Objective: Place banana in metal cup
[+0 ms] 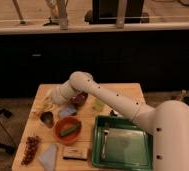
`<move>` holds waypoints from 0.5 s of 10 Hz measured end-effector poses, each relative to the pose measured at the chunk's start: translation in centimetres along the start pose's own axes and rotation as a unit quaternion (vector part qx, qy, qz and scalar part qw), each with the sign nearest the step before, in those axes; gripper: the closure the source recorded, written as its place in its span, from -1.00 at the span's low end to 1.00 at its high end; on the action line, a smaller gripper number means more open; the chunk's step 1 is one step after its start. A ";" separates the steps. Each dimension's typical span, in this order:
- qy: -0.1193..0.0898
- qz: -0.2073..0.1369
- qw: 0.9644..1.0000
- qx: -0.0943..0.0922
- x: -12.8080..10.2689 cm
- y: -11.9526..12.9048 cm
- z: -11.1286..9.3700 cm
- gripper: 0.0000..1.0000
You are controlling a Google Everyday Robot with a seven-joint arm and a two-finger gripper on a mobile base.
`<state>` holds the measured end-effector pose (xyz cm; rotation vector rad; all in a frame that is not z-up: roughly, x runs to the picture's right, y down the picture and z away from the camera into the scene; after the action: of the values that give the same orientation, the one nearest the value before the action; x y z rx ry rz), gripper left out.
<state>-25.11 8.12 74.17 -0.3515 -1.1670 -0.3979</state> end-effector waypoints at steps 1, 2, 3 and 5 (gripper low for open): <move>-0.010 0.007 1.000 0.001 -0.2 0.0 0.2 0.99; -0.018 0.010 1.000 0.002 -0.5 -0.2 0.6 0.99; -0.027 0.011 1.000 0.003 -0.9 -0.4 0.9 0.99; -0.048 0.019 0.999 0.010 -1.4 -0.6 1.7 0.99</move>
<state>-27.19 8.55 73.51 -0.3779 -1.2544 -0.3379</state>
